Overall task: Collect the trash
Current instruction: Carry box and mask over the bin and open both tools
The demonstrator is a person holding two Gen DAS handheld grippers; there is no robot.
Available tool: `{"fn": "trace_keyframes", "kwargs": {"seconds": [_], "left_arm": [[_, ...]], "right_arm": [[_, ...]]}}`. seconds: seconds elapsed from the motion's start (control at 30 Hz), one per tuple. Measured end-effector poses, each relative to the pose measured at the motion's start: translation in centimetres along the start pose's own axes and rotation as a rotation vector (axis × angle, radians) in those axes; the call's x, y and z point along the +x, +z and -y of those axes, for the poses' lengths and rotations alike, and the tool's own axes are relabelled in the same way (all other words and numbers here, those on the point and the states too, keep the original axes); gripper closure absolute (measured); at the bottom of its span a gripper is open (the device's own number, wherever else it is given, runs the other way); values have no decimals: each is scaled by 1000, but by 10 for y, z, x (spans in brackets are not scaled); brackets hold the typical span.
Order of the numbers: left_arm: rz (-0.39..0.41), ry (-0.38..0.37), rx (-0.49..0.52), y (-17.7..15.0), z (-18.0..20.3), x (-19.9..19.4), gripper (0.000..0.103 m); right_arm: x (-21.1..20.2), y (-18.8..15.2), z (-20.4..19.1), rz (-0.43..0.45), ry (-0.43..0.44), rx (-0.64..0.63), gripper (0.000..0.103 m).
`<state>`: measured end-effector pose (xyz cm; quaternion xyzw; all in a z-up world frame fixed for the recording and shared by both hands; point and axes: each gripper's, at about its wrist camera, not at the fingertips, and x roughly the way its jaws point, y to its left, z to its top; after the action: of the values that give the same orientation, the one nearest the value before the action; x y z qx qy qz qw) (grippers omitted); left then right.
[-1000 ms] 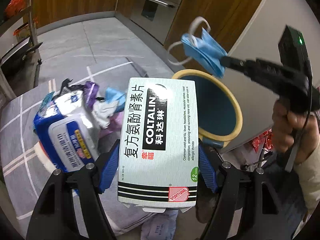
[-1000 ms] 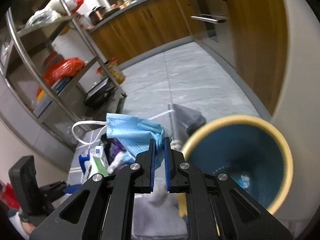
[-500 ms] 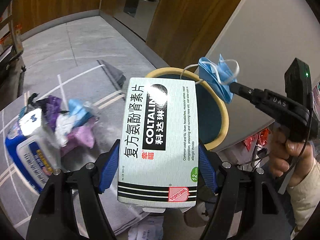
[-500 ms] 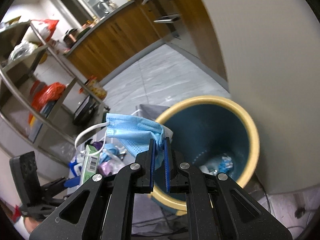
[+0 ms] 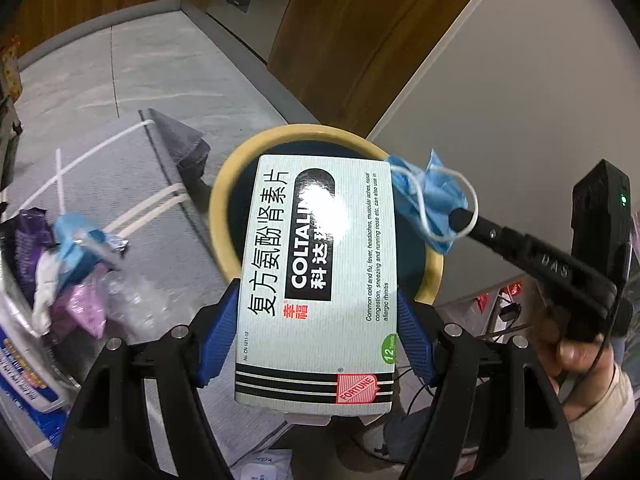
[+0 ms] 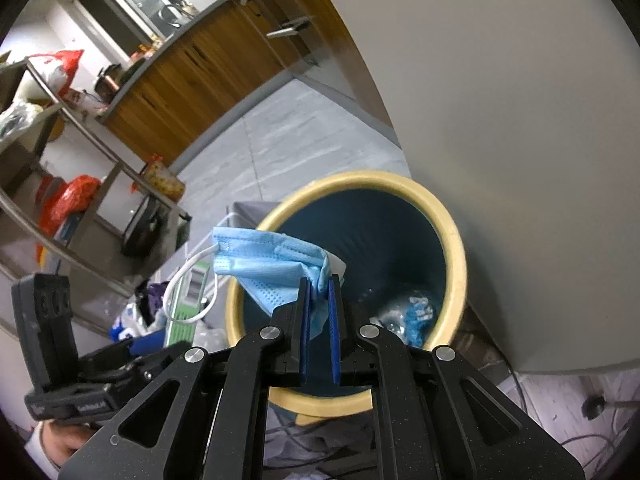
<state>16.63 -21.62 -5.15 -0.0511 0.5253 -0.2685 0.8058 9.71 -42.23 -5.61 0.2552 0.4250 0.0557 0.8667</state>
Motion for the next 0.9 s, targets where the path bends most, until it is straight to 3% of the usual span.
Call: {"fn": "trace_keyframes", "kwargs": {"seconds": [0.57, 0.77, 0.9], "left_arm": [[-54, -4, -16, 17, 7, 51, 32], [-69, 6, -16, 20, 7, 57, 30], [-52, 18, -11, 21, 7, 50, 20]], "right_arm": [[18, -3, 5, -49, -55, 10, 92], [22, -4, 6, -67, -60, 13, 75], [20, -5, 4, -57, -53, 6, 62]]}}
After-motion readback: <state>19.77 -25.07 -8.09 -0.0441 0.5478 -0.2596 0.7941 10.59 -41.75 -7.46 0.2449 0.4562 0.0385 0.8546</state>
